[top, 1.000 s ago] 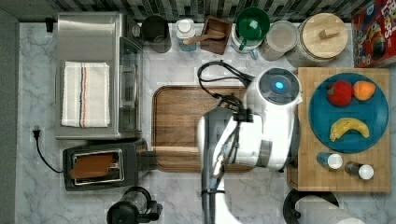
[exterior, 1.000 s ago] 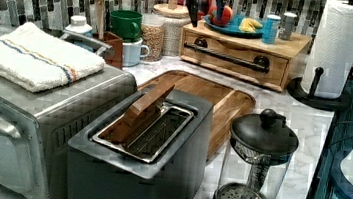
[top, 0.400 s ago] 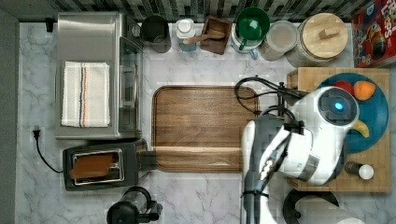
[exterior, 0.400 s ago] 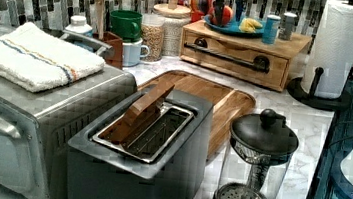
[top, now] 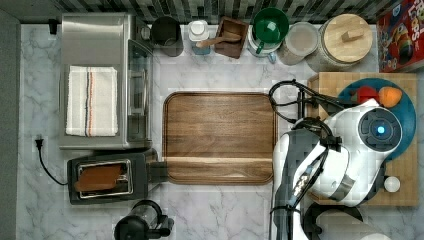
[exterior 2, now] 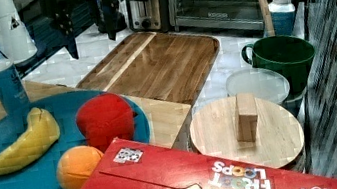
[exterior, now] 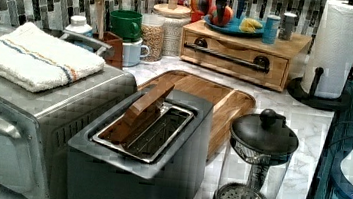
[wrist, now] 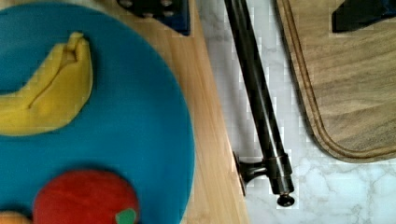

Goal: Open the drawer.

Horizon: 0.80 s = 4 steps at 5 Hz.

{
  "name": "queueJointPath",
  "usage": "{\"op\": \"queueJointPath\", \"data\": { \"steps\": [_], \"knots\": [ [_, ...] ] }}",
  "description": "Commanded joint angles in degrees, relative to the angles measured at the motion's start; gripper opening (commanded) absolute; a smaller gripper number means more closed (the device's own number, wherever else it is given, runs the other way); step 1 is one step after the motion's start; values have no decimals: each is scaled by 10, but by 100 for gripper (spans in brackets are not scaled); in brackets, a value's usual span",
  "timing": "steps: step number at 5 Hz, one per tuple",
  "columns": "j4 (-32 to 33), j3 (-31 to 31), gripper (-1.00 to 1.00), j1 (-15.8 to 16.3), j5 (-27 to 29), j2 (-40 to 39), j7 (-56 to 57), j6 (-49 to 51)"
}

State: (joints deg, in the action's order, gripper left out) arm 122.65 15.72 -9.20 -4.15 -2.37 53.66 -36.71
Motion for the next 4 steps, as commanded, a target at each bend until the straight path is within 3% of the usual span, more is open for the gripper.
{"op": "queueJointPath", "data": {
  "steps": [1,2,4],
  "knots": [
    [60,1,100,59,12,5,0,-66],
    [79,-22,100,28,20,-3,14,-95],
    [124,-25,100,18,33,-31,16,-182]
  ]
}}
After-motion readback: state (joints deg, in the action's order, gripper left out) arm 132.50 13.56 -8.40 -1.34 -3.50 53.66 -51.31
